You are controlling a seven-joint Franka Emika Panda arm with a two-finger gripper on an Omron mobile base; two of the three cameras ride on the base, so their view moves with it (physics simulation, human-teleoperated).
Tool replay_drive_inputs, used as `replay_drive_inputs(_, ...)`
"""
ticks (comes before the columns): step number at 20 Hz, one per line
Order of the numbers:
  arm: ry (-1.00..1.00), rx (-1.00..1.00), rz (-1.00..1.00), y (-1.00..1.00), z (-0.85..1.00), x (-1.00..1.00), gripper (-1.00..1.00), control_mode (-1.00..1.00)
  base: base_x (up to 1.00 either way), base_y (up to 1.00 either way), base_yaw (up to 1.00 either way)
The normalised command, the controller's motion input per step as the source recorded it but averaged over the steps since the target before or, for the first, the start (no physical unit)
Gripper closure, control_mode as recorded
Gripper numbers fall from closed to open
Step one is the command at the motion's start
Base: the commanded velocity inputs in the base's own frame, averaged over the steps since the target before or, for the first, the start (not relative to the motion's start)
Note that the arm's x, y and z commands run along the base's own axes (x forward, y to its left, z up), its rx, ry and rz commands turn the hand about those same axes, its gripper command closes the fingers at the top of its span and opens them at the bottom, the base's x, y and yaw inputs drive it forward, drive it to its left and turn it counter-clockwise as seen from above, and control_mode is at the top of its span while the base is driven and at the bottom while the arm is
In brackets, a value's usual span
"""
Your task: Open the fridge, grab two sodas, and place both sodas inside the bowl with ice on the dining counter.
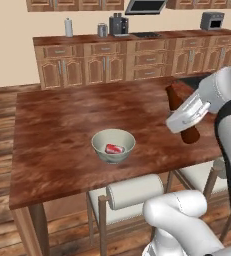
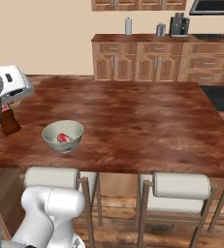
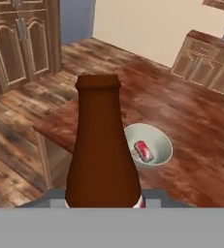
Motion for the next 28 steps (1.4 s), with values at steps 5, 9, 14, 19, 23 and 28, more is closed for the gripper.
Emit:
replay_drive_inputs(5, 0.38, -0.26, 0.13, 0.32, -0.68, 1.0, 1.0, -1.0, 0.0, 0.0, 0.0)
replay_drive_inputs(9, 0.34, -0.18, 0.24, 0.16, -0.72, 0.93, 1.0, -1.0, 0.0, 0.0, 0.0)
replay_drive_inputs(14, 0.19, -0.12, 0.25, 0.0, -0.62, 0.82, 1.0, -1.0, 0.0, 0.0, 0.0)
replay_drive_inputs(19, 0.01, -0.03, 0.16, 0.02, -0.4, 0.54, 1.0, -1.0, 0.0, 0.0, 0.0)
replay_drive_inputs(23, 0.04, -0.1, 0.08, 0.17, -0.46, 0.38, 1.0, -1.0, 0.0, 0.0, 0.0)
replay_drive_inputs(28, 0.07, -0.12, 0.08, 0.02, -0.4, 0.2, 1.0, -1.0, 0.0, 0.0, 0.0)
